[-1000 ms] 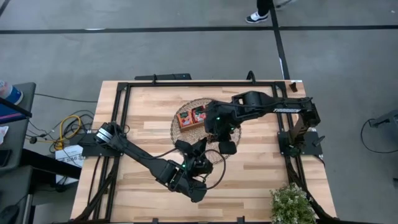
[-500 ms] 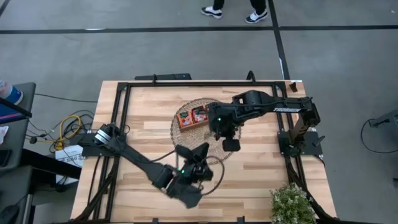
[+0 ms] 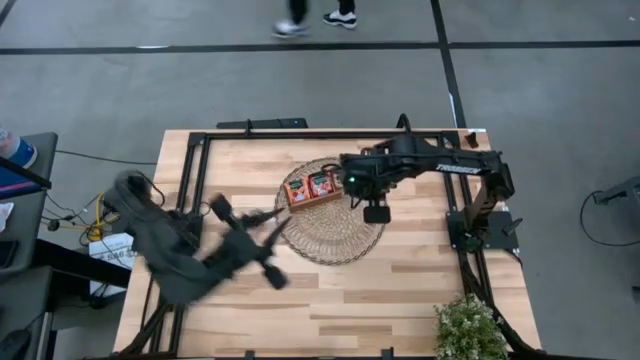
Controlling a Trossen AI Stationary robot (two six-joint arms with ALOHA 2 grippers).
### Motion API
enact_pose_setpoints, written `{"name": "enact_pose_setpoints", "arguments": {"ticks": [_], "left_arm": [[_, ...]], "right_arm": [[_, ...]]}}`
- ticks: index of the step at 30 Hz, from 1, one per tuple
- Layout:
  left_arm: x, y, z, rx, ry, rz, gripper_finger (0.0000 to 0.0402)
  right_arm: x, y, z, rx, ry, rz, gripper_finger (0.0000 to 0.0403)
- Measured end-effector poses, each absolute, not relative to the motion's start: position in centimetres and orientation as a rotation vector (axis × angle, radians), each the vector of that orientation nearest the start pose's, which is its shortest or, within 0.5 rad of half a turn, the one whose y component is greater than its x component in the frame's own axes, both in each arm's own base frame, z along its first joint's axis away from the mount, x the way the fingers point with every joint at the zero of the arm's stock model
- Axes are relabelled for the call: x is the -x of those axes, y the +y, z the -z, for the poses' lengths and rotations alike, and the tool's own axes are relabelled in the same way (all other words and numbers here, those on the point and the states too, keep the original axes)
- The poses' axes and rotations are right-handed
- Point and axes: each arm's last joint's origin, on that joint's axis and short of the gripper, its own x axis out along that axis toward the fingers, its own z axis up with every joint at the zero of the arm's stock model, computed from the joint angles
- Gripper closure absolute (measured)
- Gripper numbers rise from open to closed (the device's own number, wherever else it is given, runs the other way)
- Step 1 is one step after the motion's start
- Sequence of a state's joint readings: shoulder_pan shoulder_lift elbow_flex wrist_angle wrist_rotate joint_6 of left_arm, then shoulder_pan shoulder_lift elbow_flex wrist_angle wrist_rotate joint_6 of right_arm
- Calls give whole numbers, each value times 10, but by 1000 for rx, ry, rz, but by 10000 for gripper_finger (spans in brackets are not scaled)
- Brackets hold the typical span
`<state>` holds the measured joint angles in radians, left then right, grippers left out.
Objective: Pick & Place Tea
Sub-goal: Put the brown tea bag into the right section of the wooden organizer
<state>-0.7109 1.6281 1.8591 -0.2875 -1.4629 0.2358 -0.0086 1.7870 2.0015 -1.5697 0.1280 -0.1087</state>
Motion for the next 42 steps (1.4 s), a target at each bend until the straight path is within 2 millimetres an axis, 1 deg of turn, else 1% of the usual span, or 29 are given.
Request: {"name": "enact_pose_setpoints", "arguments": {"ticks": [1,3,4,5,6,9,12,14,16,19,22,25,27,30,33,38,40,42], "left_arm": [[-258,-187,-484,-223,96,-661,328],[-237,-170,-491,-80,104,-460,335],[-229,-159,-491,-18,147,-376,338],[-222,-148,-488,32,205,-330,340],[-216,-137,-485,69,258,-328,341],[-204,-113,-466,79,402,-461,341],[-193,-97,-450,86,523,-573,341],[-190,-89,-441,81,565,-641,341],[-191,-84,-432,58,591,-680,341],[-194,-77,-419,30,652,-697,341],[-196,-68,-409,5,707,-722,341],[-195,-59,-406,5,765,-719,341],[-193,-53,-407,3,789,-706,341],[-188,-44,-411,-1,802,-703,341],[-180,-33,-417,9,790,-724,341],[-168,-20,-423,54,763,-757,341],[-164,-18,-425,70,759,-756,341],[-162,-17,-426,76,758,-755,341]], "right_arm": [[-324,-11,-374,184,1380,57,403],[-323,-25,-363,184,1430,85,403],[-323,-32,-357,175,1457,95,403],[-322,-40,-351,165,1484,104,403],[-320,-47,-345,157,1514,114,403],[-316,-67,-329,146,1585,117,403],[-318,-86,-316,137,1629,113,403],[-321,-100,-306,119,1675,122,403],[-332,-111,-297,134,1700,128,403],[-352,-122,-277,184,1751,84,403],[-370,-127,-266,260,1776,91,403],[-378,-128,-260,388,1813,131,403],[-382,-128,-256,462,1840,158,403],[-389,-121,-247,541,1872,175,403],[-396,-114,-233,620,1912,192,403],[-404,-108,-215,668,1954,163,403],[-406,-104,-212,676,1956,154,403],[-407,-98,-215,705,1947,160,403]]}}
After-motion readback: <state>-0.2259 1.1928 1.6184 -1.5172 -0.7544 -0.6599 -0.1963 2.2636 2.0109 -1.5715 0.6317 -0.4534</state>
